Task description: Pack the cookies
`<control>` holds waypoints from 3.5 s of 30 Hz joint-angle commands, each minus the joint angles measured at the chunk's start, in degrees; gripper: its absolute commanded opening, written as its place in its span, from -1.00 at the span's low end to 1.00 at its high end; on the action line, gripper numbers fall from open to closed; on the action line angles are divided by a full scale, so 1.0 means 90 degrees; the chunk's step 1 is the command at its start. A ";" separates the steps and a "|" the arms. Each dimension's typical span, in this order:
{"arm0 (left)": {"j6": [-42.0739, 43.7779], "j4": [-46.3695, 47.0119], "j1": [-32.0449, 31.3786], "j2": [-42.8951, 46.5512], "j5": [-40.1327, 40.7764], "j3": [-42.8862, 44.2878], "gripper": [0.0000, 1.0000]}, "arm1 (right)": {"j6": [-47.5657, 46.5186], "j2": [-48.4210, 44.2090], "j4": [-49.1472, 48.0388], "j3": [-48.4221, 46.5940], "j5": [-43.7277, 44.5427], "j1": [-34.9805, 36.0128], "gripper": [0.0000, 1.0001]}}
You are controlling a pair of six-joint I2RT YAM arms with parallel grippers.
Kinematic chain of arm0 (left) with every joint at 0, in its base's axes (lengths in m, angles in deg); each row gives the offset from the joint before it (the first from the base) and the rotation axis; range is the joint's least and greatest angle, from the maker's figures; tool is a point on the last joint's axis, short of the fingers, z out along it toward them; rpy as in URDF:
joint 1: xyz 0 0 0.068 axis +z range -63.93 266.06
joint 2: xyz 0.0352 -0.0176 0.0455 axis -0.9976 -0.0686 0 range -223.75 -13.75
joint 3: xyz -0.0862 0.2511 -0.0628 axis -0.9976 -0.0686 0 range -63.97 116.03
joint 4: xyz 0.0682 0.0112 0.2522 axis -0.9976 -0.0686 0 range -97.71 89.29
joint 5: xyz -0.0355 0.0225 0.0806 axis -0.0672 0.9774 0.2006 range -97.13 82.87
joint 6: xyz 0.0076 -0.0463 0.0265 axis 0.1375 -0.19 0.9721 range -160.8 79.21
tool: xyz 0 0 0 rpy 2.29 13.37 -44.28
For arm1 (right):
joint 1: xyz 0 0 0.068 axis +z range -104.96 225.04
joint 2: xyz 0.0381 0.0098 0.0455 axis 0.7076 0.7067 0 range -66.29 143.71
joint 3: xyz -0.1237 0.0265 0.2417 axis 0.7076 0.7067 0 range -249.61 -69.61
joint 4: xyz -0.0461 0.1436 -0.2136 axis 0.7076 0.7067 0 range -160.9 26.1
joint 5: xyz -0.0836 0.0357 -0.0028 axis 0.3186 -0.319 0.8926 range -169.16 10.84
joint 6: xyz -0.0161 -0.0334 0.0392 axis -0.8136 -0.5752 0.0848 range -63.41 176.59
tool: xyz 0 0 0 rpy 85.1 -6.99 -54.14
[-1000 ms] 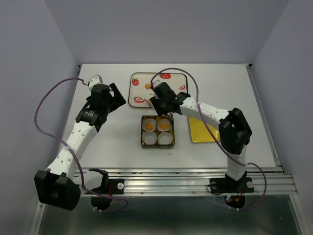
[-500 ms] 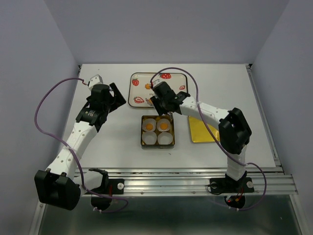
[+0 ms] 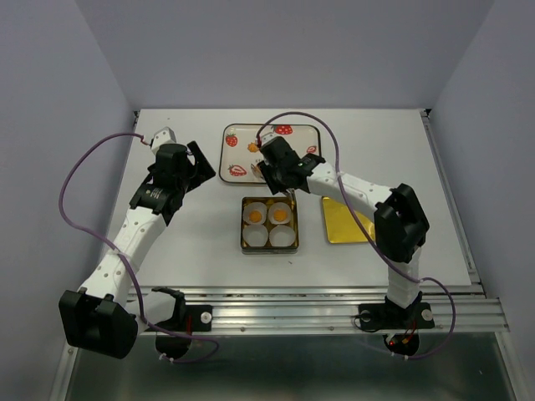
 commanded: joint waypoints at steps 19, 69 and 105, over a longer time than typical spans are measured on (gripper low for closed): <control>0.0080 0.0202 -0.0027 0.0220 -0.0077 -0.0002 0.98 | 0.0161 -0.1507 -0.0271 0.0344 -0.0006 -0.0034 -0.17; 0.0041 0.0134 -0.0330 0.0112 0.0001 -0.0041 0.98 | 0.1118 -0.4780 0.2424 0.2845 -0.2242 0.0738 -0.16; 0.0031 0.0026 -0.0340 0.0230 0.0186 -0.0031 0.98 | 0.0766 -0.4096 0.2043 0.2649 -0.1599 0.0796 -0.06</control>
